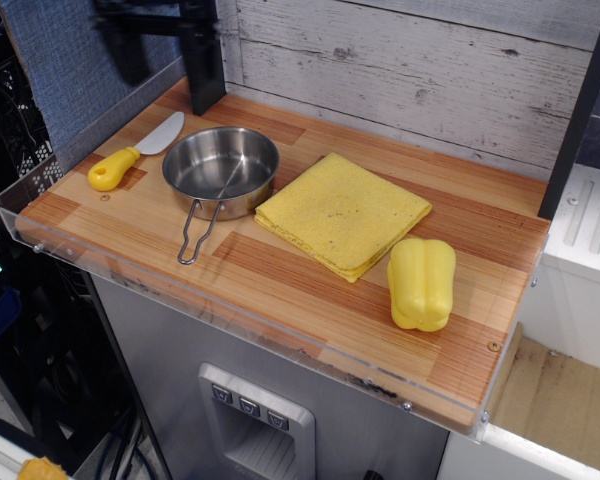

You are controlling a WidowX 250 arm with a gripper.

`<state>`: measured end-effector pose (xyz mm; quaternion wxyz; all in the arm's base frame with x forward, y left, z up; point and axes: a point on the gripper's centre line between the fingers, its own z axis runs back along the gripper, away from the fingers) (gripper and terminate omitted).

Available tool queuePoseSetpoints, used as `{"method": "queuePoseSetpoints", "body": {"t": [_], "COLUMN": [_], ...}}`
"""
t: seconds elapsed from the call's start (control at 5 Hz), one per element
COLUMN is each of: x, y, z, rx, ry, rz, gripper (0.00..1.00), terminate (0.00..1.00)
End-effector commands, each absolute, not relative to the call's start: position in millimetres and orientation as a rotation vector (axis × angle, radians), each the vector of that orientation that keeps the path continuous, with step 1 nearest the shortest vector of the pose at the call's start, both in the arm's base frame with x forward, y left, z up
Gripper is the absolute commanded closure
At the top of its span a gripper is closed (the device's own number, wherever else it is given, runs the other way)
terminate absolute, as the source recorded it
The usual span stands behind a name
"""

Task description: Pickup the knife and move it to the center left of the table next to the bowl.

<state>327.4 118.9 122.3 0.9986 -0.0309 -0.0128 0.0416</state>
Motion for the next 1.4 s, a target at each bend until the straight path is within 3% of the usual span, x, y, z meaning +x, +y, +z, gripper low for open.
{"method": "queuePoseSetpoints", "body": {"t": [0.0, 0.2, 1.0, 1.2], "x": [328.8, 328.9, 328.9, 328.9], "y": [83.3, 88.1, 88.1, 88.1], "z": [155.5, 153.6, 153.6, 153.6], "rx": [0.056, 0.104, 0.104, 0.104], "ry": [-0.187, -0.195, -0.195, -0.195], "rz": [-0.059, -0.008, -0.008, -0.008], "gripper": [0.00, 0.00, 0.00, 0.00], "terminate": [0.00, 0.00, 0.00, 1.00]}}
